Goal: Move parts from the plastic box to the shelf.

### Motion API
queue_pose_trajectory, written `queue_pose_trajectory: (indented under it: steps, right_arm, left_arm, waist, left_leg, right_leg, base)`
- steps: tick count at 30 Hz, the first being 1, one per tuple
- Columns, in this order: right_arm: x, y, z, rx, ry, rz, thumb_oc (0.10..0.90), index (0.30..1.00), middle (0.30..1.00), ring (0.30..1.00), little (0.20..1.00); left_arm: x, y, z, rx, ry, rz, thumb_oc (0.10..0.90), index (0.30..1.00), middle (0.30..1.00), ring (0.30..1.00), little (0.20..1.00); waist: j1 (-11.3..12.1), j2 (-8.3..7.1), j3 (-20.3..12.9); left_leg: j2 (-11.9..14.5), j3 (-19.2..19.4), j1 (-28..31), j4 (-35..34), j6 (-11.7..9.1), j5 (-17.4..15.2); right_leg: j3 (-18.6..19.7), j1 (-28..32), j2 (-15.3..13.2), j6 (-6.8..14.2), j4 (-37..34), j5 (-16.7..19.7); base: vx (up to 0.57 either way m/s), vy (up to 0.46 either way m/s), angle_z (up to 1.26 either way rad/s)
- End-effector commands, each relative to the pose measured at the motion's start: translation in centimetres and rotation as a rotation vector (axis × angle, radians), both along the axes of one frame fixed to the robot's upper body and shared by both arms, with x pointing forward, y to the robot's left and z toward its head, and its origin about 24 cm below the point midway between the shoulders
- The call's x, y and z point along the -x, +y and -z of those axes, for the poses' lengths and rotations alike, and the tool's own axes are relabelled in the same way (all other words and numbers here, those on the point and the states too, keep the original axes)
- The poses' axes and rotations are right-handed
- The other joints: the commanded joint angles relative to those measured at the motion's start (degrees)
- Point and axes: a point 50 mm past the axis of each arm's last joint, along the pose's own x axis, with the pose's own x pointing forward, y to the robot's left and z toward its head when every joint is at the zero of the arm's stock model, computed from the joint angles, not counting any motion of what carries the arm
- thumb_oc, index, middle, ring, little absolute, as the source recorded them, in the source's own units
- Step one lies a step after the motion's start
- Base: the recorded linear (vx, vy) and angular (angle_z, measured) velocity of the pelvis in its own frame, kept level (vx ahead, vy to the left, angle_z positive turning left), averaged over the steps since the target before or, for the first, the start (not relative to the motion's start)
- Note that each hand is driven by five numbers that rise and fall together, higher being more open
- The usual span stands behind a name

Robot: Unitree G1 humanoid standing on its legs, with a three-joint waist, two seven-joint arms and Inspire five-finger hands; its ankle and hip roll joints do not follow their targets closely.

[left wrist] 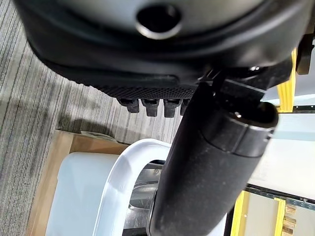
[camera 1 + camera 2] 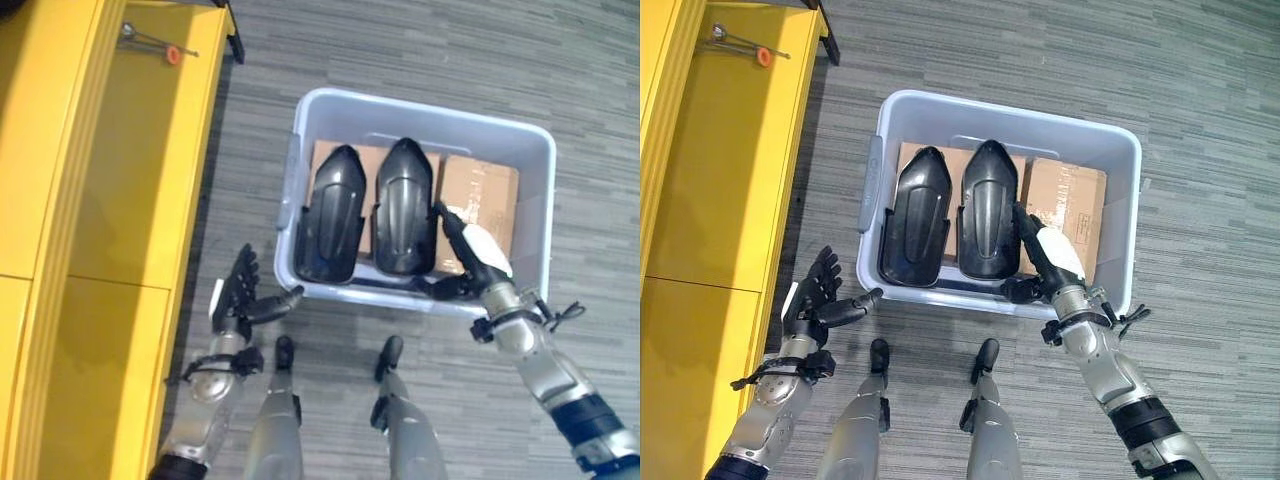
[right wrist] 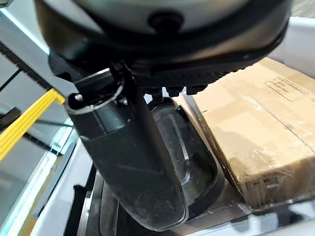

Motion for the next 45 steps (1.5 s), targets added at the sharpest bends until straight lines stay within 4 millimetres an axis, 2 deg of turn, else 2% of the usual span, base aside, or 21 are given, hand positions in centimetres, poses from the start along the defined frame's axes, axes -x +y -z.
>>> queue_pose_trajectory:
  steps: [1,3,12,22,36,45]
  right_arm:
    - [-1.0,-0.1,-3.0,0.093,-0.131,-0.032,0.900,1.000,1.000,1.000,1.000]
    - [-1.2,0.0,-2.9,0.162,-0.124,-0.039,0.900,1.000,1.000,1.000,1.000]
    - [-2.0,0.5,-2.2,0.229,-0.112,-0.024,0.900,1.000,1.000,1.000,1.000]
    - [-2.2,1.7,-1.5,0.125,-0.105,-0.020,0.900,1.000,1.000,1.000,1.000]
    - [-2.9,3.2,-1.9,0.046,-0.143,-0.008,0.900,1.000,1.000,1.000,1.000]
    - [-3.3,2.3,-1.1,0.046,-0.127,0.063,0.900,1.000,1.000,1.000,1.000]
  left_arm:
    - [-0.1,-0.2,-3.7,-0.044,-0.204,0.040,0.900,1.000,1.000,1.000,1.000]
    - [-0.1,-0.3,-3.6,-0.045,-0.202,0.046,0.900,1.000,1.000,1.000,1.000]
    - [-0.4,-0.7,-3.7,-0.041,-0.208,0.050,0.900,1.000,1.000,1.000,1.000]
    - [-0.6,-0.8,-3.8,-0.029,-0.212,0.030,0.900,1.000,1.000,1.000,1.000]
    - [-0.7,-1.2,-3.9,-0.005,-0.219,0.027,0.900,1.000,1.000,1.000,1.000]
    - [-0.8,-1.2,-4.0,0.000,-0.223,0.018,0.900,1.000,1.000,1.000,1.000]
  waist:
    - [1.28,-0.21,-3.80]
    - [1.34,-0.19,-3.60]
    - [1.62,0.16,-3.35]
    - [1.97,0.46,-3.14]
    - [2.61,0.92,-2.56]
    - [2.79,1.34,-2.17]
  left_leg:
    - [2.90,0.41,0.69,-3.25,-0.17,2.73]
    - [2.97,0.38,0.61,-3.38,-0.17,2.84]
    - [2.86,0.19,0.41,-3.81,-0.09,2.93]
    - [2.44,-0.16,-0.41,-3.57,0.13,2.76]
    - [2.01,-0.63,-1.56,-2.84,0.48,2.47]
    - [1.67,-0.75,-1.84,-2.96,0.61,2.46]
  right_leg:
    - [-0.75,3.89,-5.39,5.86,5.03,-4.17]
    - [-0.70,3.76,-5.34,5.89,5.04,-4.11]
    - [-0.93,3.50,-5.27,5.94,5.00,-4.03]
    - [-1.36,3.39,-5.38,5.97,4.91,-3.94]
    - [-1.35,3.00,-5.58,5.89,4.86,-3.86]
    - [-1.33,2.54,-5.67,5.87,4.99,-3.90]
  base:
    - [0.00,0.000,0.00]
    - [0.00,0.000,0.00]
    - [0.00,0.000,0.00]
    - [0.00,0.000,0.00]
    - [0.00,0.000,0.00]
    - [0.00,0.000,0.00]
